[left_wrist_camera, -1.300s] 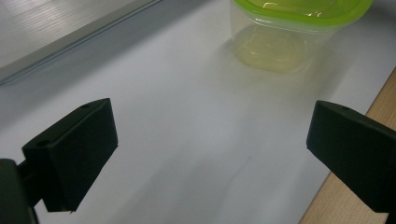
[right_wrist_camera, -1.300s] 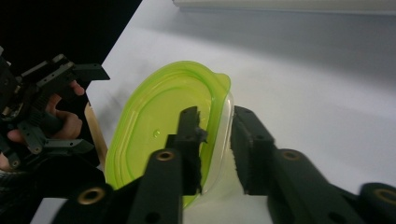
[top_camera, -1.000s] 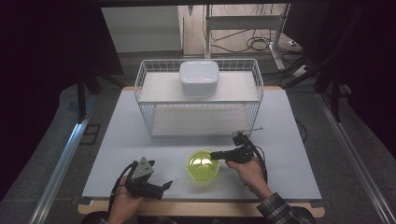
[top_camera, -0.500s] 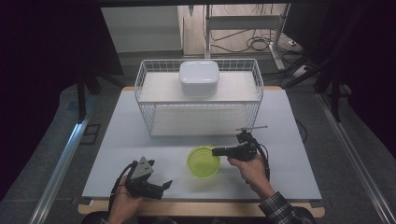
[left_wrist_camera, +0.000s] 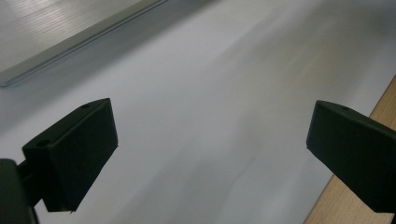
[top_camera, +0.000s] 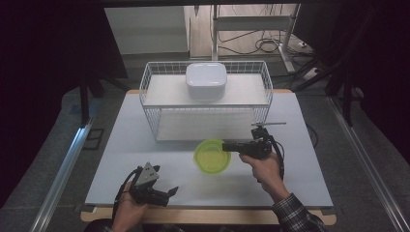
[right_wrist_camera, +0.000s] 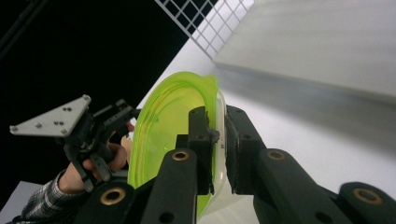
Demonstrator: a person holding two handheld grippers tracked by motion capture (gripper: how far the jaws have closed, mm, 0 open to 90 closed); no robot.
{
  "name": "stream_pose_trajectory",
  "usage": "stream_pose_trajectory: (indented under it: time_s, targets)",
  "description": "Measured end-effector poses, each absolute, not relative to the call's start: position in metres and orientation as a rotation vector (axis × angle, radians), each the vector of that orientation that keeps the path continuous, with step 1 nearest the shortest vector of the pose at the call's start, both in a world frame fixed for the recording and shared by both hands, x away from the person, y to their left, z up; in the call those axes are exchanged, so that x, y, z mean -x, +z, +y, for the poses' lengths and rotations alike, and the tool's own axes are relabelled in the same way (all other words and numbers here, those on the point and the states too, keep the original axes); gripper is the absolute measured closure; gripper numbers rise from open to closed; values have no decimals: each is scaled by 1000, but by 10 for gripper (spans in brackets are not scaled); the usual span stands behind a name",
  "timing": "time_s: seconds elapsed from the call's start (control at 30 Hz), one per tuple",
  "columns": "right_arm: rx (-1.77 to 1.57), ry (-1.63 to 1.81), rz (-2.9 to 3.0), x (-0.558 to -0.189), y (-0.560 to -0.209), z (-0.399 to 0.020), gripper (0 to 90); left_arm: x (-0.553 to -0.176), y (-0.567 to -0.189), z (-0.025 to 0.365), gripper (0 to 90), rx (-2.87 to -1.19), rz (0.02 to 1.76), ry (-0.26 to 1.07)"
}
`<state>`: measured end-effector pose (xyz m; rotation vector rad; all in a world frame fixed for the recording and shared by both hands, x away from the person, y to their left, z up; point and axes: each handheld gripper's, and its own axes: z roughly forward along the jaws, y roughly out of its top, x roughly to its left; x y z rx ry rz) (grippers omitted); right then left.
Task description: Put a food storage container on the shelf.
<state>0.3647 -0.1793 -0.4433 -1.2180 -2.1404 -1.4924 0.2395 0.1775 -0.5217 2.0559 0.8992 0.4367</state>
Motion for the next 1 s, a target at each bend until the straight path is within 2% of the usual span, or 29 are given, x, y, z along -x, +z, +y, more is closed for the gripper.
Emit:
stream_pose_trajectory:
  time_s: [1.0]
  targets:
    - [1171,-1668,-2125,-381,-366,-178,822,-240,-522,178,13,-2045,908,456]
